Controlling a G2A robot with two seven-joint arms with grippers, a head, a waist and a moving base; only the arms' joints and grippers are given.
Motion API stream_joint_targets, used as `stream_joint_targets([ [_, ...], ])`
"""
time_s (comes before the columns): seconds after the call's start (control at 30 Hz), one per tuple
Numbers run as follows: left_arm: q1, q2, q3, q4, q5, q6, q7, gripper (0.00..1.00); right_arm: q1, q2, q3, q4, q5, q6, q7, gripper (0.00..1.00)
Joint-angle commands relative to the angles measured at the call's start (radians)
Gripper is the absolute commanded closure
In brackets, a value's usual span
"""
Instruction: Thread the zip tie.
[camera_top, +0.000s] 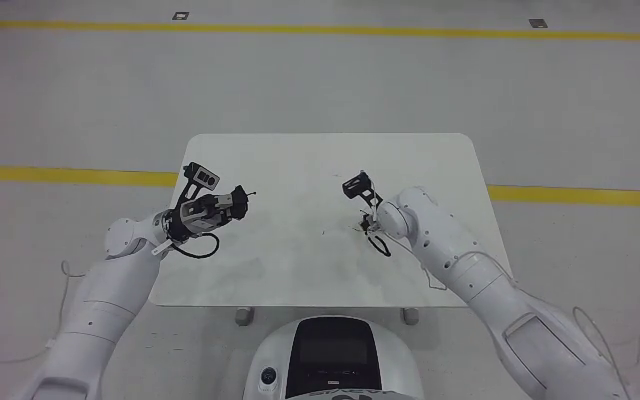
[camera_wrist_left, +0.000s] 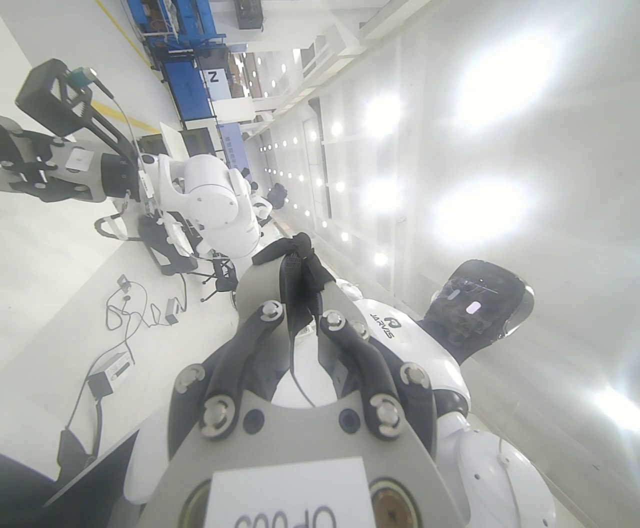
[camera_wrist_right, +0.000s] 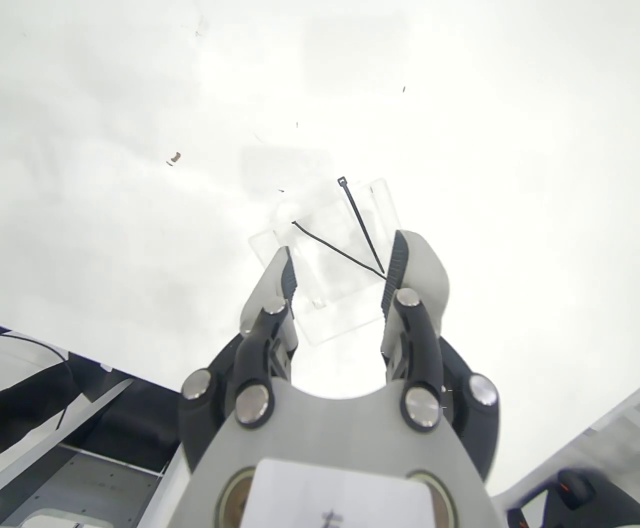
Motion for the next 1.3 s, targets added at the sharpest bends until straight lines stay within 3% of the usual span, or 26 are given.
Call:
stream_joint_targets([
  [0.0,0.000,0.000,0.000,0.000,0.000,0.000,0.000,1.00,-0.001,-0.003,-0.002,0.006,-0.009,0.011,-0.005,0.84],
  [0.27,0.000,0.000,0.000,0.000,0.000,0.000,0.000,1.00,0.001,-0.020,-0.018,0.039,-0.044,0.048,-0.016,0.93],
  [0.67,0.000,0.000,0.000,0.000,0.000,0.000,0.000,1.00,0.004,-0.045,-0.028,0.088,-0.077,0.088,-0.047,0.91],
  [0.93,0.000,0.000,0.000,0.000,0.000,0.000,0.000,1.00,0.014,-0.060,-0.026,0.126,-0.077,0.084,-0.055,0.82],
  [1.17,0.000,0.000,0.000,0.000,0.000,0.000,0.000,1.00,0.026,-0.074,-0.025,0.156,-0.074,0.071,-0.058,0.84],
  [1.27,0.000,0.000,0.000,0.000,0.000,0.000,0.000,1.00,0.032,-0.082,-0.026,0.170,-0.071,0.065,-0.060,0.90],
])
